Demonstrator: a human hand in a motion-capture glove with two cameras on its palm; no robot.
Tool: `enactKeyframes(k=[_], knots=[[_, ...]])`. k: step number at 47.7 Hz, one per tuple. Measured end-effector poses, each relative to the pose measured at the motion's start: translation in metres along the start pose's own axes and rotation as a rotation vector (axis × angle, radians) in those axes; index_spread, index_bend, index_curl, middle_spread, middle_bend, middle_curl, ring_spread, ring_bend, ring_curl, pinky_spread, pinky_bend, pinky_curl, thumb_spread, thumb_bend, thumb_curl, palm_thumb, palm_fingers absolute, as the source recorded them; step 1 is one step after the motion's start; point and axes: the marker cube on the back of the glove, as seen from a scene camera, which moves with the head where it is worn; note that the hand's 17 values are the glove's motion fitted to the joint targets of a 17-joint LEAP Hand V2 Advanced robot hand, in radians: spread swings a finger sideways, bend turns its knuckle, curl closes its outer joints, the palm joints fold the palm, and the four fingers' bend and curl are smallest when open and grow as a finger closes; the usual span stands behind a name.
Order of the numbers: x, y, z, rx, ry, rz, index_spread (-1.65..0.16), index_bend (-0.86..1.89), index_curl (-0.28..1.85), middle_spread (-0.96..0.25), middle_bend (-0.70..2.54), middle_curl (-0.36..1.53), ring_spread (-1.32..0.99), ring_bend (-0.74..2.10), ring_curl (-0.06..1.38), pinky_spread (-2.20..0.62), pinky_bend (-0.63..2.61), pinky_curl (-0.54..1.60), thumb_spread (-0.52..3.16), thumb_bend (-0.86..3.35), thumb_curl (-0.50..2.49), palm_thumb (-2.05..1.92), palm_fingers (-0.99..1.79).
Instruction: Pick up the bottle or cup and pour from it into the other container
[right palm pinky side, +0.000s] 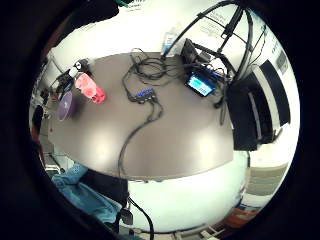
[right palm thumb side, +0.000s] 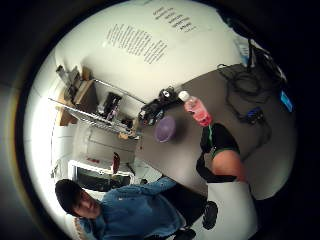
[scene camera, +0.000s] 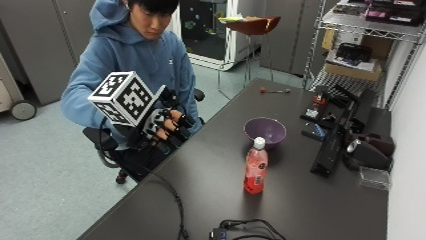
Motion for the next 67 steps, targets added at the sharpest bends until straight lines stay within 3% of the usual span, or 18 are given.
enactKeyframes(k=[10, 29, 48, 67], knots=[[0.012, -0.003, -0.012, -0.027, 0.039, 0.019, -0.22, 0.17, 0.18, 0.05, 0.20, 0.15, 0.08, 0.36, 0.15, 0.19, 0.30, 0.17, 0.65, 0.33, 0.25, 0.71, 0.38], [0.052, -0.004, -0.010, -0.079, -0.013, 0.062, -0.36, 0.14, 0.21, 0.03, 0.18, 0.22, 0.10, 0.37, 0.21, 0.24, 0.37, 0.27, 0.86, 0.10, 0.36, 0.72, 0.17], [0.071, -0.022, 0.047, -0.121, -0.180, 0.058, -0.38, 0.13, 0.21, 0.03, 0.19, 0.27, 0.09, 0.39, 0.24, 0.25, 0.40, 0.31, 0.90, -0.03, 0.41, 0.75, 0.11], [0.042, -0.071, 0.126, -0.228, -0.450, -0.018, -0.38, 0.13, 0.21, 0.02, 0.20, 0.30, 0.09, 0.41, 0.26, 0.26, 0.42, 0.33, 0.90, -0.03, 0.42, 0.72, 0.08]])
